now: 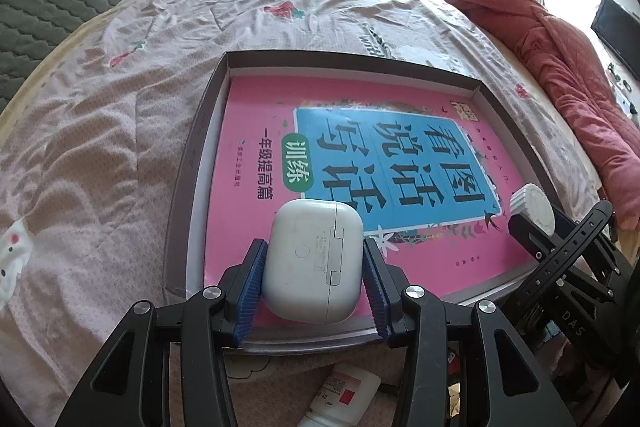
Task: Organize rigid objects
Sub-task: 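Lift and carry the AirPods case and white lid over the grey tray, then lower both held items onto the workbook and open both tools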
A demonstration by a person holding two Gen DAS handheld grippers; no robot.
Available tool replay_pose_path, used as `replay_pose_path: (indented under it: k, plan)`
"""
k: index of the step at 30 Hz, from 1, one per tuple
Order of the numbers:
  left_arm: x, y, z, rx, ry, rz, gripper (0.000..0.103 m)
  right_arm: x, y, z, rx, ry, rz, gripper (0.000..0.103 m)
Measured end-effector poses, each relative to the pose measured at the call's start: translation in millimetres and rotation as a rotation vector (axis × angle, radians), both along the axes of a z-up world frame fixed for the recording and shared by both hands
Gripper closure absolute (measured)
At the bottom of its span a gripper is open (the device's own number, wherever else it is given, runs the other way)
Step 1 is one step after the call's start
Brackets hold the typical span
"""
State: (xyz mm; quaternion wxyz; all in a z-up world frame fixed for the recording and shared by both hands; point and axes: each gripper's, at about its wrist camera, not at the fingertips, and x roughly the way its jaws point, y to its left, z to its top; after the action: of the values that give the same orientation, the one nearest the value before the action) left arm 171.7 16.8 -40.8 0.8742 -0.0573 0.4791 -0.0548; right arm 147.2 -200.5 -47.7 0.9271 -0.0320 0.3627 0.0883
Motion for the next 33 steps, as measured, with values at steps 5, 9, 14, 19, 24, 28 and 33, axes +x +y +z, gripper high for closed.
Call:
replay_pose_path:
  k: [5, 9, 14, 19, 24, 28, 33]
  plan:
    - [0.3, 0.9, -1.7, 0.001, 0.004, 0.001, 0.055, 0.9, -0.9, 0.4, 0.006, 0.009, 0.003, 0.053]
    - [0.5, 0.0, -1.9, 0.005, 0.006, 0.000, 0.055, 1.2, -0.9, 0.1, 0.009, 0.012, 0.006, 0.053]
    - [0.8, 0.5, -2.2, 0.010, 0.008, 0.001, 0.055, 0.5, -0.5, 0.1, 0.009, 0.014, 0.007, 0.053]
    - [0.4, 1.8, -2.2, 0.022, 0.004, 0.014, 0.055, 0.1, -0.3, 0.3, 0.008, 0.012, 0.008, 0.053]
    - [-0.4, 3.9, -2.0, 0.016, 0.006, 0.019, 0.055, -0.8, -1.2, 0.7, 0.007, 0.010, 0.007, 0.053]
    - [-2.5, 5.6, -1.1, 0.009, 0.008, 0.022, 0.055, -1.3, -1.4, 0.3, 0.005, 0.011, 0.006, 0.053]
    - [-4.2, 6.3, -0.6, 0.011, 0.005, 0.022, 0.055, -2.6, -2.2, -0.1, -0.005, 0.007, 0.001, 0.053]
